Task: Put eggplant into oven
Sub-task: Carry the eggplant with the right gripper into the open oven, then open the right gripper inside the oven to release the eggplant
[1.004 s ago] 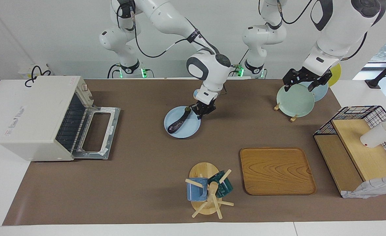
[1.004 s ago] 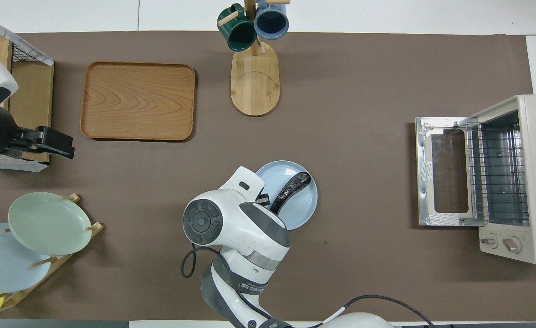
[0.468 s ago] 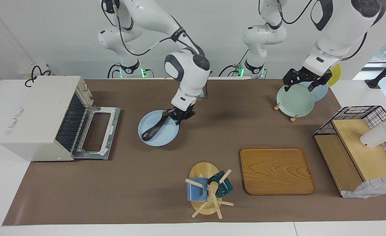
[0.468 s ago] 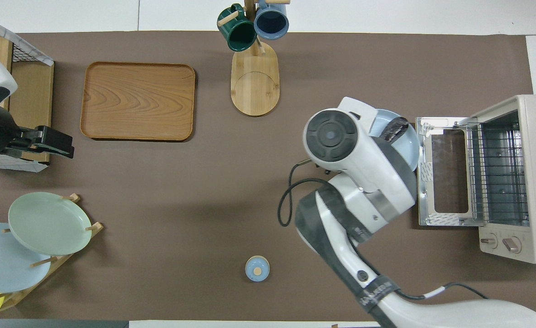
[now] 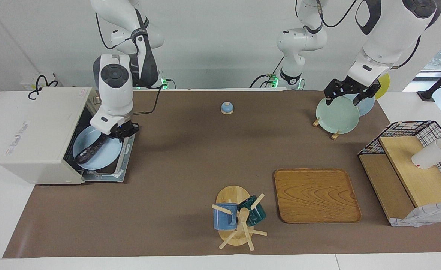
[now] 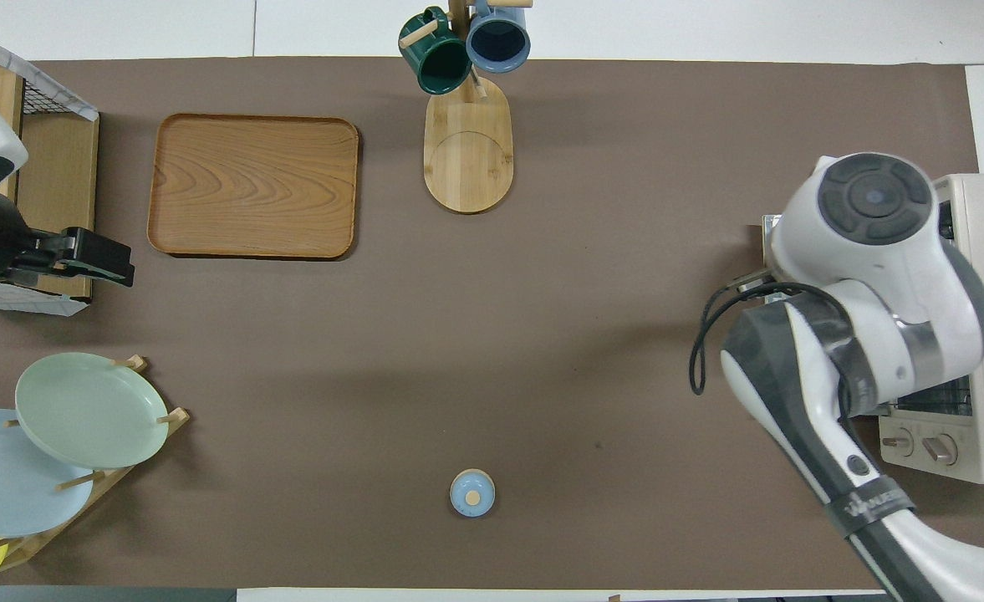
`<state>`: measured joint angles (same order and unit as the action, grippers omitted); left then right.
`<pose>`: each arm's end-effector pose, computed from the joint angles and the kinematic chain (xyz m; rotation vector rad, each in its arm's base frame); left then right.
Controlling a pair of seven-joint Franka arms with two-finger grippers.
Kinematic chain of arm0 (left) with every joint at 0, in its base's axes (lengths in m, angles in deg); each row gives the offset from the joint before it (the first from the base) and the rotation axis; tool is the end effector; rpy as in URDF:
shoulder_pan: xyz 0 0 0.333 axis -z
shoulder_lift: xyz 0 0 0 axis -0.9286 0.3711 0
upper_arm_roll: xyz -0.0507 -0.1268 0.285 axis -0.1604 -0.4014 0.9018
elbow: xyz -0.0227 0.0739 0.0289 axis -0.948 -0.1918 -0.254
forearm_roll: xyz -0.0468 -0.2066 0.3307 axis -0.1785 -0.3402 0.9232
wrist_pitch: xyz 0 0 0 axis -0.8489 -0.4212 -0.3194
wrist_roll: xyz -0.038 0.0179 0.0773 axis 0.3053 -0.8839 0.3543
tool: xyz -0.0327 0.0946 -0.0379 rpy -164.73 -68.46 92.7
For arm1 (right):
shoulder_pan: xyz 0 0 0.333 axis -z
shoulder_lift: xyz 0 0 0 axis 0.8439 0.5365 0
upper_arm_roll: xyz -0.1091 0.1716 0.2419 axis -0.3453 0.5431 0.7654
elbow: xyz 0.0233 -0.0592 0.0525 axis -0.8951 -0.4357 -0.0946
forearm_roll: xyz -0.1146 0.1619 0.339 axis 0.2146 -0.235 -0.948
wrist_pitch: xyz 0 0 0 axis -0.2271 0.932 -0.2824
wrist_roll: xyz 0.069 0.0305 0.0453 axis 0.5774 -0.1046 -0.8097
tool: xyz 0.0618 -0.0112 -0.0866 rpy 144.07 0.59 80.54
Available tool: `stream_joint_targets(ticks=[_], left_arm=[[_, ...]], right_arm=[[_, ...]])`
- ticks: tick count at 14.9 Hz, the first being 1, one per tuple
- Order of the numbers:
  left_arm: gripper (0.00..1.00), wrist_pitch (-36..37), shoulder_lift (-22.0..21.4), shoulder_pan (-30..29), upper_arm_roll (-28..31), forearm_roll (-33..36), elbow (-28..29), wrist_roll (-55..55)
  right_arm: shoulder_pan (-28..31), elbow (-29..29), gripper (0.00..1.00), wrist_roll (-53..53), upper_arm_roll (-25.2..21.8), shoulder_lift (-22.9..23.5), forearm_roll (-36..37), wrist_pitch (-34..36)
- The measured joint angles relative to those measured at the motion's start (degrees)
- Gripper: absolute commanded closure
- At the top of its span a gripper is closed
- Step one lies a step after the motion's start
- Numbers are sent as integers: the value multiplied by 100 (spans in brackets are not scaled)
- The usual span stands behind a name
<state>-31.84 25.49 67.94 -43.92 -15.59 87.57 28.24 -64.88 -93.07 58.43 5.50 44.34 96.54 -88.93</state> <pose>0.5420 -0.0743 0.6094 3.1299 -0.1456 -0.1229 0.5570 0.0242 0.4117 2.8443 0.3877 -0.1677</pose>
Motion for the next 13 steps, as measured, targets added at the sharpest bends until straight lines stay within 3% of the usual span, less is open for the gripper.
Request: stream_joint_targets(ticks=[8, 10, 13], left_arm=[[0, 0, 0, -1, 2, 0, 0, 0], [0, 0, 0, -1, 2, 0, 0, 0], [0, 0, 0, -1, 3, 0, 0, 0]], right_arm=[[403, -724, 100, -193, 11, -200, 0, -641], [406, -813, 86, -114, 12, -273, 0, -682], [451, -852, 77, -96, 12, -295, -1, -678]])
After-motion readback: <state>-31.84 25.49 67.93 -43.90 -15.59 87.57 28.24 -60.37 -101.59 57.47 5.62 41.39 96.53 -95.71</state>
